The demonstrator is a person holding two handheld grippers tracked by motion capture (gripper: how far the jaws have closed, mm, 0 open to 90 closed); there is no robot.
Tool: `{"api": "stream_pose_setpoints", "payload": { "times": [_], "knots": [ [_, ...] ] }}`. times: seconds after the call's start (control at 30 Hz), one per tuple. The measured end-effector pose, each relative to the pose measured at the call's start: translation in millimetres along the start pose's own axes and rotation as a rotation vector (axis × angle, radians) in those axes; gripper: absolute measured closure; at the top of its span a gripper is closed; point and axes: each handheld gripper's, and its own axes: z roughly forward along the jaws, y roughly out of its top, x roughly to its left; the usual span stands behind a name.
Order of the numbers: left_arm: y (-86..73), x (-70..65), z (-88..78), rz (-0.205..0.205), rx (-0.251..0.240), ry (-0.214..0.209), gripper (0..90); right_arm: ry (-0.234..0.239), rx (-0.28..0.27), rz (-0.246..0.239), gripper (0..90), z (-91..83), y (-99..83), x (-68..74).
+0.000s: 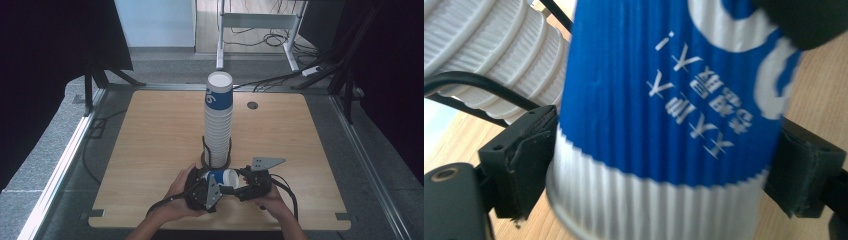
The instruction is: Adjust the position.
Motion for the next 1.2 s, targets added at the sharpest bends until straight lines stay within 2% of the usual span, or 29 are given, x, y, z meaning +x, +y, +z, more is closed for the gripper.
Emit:
{"api": "stream_pose_setpoints", "payload": {
  "times": [0.2, 0.43, 0.63, 1.03, 1.1, 1.13, 1.2],
  "knots": [
    [-0.4, -1.4, 2.6, 0.01, 0.011, 0.006, 14.2, -0.008, 0.008, -0.005, 26.8, -0.1, 0.4, 1.4],
    [-4.0, -0.8, 2.3, 0.053, 0.023, 0.001, 16.2, -0.013, 0.037, -0.01, 26.0, 3.8, 0.0, 2.0],
    [-5.7, 0.9, 0.1, 0.051, 0.012, 0.001, 16.8, -0.026, 0.029, -0.003, 21.9, 3.7, 0.9, 2.9],
    [-11.6, 8.0, -1.0, 0.082, 0.034, 0.037, 16.8, -0.083, 0.013, -0.049, 19.6, -15.8, 13.0, 5.3],
    [-13.3, 9.8, -0.8, 0.092, 0.043, 0.042, 16.8, -0.088, 0.034, -0.051, 19.7, -19.6, 15.4, 5.1],
    [-14.2, 9.8, -0.1, 0.091, 0.041, 0.045, 16.8, -0.097, 0.055, -0.062, 19.7, -20.7, 16.7, 5.0],
    [-15.2, 10.5, 0.0, 0.115, 0.057, 0.051, 16.8, -0.106, 0.116, -0.082, 19.4, -22.4, 20.4, 5.1]
  ]
}}
